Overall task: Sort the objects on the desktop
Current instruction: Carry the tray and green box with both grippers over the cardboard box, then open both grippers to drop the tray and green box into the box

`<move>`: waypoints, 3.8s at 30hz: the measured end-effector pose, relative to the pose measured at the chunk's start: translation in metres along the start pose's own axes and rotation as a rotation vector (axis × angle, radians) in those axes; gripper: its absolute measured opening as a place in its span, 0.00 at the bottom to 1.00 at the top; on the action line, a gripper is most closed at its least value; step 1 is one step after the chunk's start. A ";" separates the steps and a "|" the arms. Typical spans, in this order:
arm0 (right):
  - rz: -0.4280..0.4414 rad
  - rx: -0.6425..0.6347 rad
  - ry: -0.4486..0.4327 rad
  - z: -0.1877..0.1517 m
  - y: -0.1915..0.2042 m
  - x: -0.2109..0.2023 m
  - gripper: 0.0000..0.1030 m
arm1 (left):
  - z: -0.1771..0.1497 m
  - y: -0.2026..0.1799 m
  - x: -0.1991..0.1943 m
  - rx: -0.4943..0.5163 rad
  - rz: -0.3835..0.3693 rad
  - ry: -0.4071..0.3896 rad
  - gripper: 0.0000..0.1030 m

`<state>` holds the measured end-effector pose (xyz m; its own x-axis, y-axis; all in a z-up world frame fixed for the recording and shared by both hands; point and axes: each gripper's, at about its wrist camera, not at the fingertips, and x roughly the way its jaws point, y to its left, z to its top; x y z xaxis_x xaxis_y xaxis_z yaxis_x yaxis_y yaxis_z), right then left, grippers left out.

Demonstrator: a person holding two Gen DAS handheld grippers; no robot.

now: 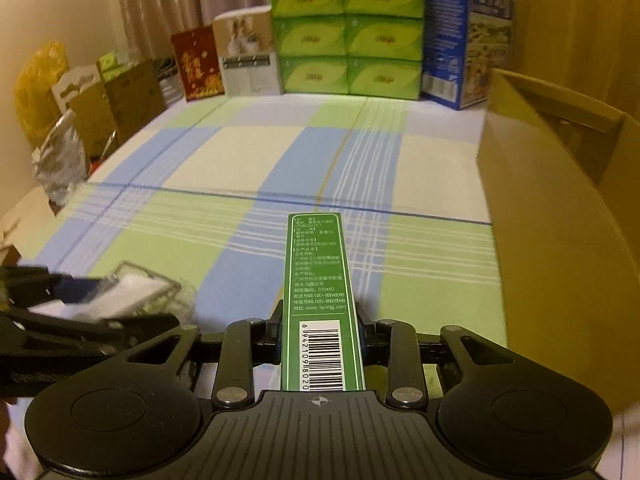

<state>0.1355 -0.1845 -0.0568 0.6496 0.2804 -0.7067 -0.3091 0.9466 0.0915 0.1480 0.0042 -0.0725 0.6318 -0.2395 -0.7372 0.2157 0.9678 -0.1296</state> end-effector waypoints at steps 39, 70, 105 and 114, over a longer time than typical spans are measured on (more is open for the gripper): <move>-0.162 0.189 -0.253 -0.008 -0.094 -0.211 0.27 | 0.022 -0.163 -0.110 0.110 -0.172 -0.132 0.62; -0.250 0.255 -0.301 -0.004 -0.185 -0.232 0.27 | 0.060 -0.263 -0.086 0.252 -0.269 -0.135 0.62; -0.258 0.208 -0.263 0.034 -0.227 -0.181 0.27 | 0.107 -0.284 -0.011 0.259 -0.283 -0.083 0.62; -0.267 0.202 -0.262 0.042 -0.230 -0.172 0.27 | 0.123 -0.284 0.005 0.272 -0.269 -0.083 0.63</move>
<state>0.1242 -0.4439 0.0736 0.8508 0.0279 -0.5248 0.0190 0.9963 0.0838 0.1814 -0.2813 0.0417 0.5813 -0.4980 -0.6435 0.5639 0.8167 -0.1225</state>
